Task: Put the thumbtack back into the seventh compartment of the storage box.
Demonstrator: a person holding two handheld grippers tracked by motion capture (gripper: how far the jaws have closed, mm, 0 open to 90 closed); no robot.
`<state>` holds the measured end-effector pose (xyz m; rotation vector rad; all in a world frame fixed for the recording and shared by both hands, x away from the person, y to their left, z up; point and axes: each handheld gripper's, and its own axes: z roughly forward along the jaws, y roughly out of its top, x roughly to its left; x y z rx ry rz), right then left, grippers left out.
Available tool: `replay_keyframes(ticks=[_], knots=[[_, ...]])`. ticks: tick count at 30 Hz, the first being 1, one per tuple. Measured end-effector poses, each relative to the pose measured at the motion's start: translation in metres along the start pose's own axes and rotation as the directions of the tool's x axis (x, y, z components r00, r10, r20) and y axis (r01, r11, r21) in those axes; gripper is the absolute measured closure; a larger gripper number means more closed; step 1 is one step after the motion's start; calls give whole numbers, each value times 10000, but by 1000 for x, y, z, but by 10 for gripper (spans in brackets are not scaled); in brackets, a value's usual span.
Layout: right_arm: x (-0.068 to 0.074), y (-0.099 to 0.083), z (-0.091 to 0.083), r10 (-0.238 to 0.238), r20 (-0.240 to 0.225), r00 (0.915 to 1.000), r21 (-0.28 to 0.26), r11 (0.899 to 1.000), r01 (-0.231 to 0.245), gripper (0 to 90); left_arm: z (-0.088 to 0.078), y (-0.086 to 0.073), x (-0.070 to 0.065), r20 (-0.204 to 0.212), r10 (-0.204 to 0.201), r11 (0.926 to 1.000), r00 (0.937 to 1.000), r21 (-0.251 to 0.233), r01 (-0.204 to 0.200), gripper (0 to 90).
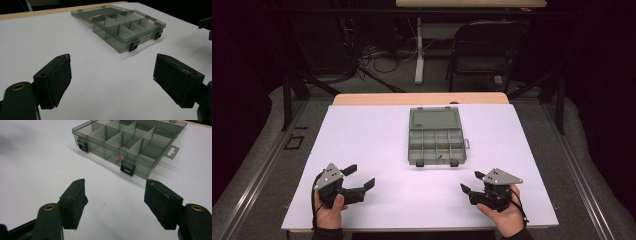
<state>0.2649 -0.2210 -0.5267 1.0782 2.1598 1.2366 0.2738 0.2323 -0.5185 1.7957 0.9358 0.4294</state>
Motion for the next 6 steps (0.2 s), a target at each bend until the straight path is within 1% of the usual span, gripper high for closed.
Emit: replay_keyframes(ticks=[3,6], knots=[[-1,-4,0,-5,-18,10000,-27,10000,5,333,0,0,0,-9,-8,10000,10000,-16,8,149],[-2,-5,0,-82,70,9999,17,10000,82,327,-1,0,1,-13,-30,10000,10000,-53,30,149]])
